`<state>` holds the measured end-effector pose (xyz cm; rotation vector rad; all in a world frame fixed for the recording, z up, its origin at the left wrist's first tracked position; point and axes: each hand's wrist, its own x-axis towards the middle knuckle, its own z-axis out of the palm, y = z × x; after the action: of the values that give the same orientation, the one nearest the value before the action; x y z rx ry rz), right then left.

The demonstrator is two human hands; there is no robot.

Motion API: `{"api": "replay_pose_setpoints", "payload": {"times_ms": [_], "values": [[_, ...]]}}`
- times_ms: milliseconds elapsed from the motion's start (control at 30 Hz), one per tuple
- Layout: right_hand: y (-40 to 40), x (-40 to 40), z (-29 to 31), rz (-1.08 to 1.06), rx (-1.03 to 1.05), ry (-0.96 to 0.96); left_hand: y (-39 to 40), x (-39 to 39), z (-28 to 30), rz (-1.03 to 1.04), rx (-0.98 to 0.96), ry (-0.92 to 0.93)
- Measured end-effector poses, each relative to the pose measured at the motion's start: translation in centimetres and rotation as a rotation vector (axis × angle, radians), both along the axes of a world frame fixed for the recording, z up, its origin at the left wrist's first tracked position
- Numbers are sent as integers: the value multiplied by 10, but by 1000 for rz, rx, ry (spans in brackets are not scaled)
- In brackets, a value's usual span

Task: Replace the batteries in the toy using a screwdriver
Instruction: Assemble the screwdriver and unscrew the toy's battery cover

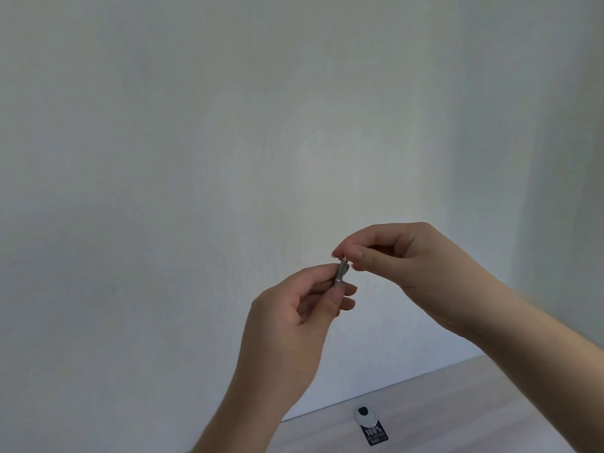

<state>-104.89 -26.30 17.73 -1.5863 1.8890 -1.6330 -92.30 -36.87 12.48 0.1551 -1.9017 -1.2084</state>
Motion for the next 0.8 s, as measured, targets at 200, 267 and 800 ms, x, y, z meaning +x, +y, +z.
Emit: {"api": "replay_pose_setpoints", "payload": {"times_ms": [200, 267, 800], "values": [[9, -27, -11, 35, -7, -33, 15, -25, -7, 18, -30, -33], [12, -40, -14, 54, -5, -52, 21, -37, -7, 33, -40, -49], [28, -134, -112, 252, 106, -463, 43, -137, -45, 377, 47, -124]]}}
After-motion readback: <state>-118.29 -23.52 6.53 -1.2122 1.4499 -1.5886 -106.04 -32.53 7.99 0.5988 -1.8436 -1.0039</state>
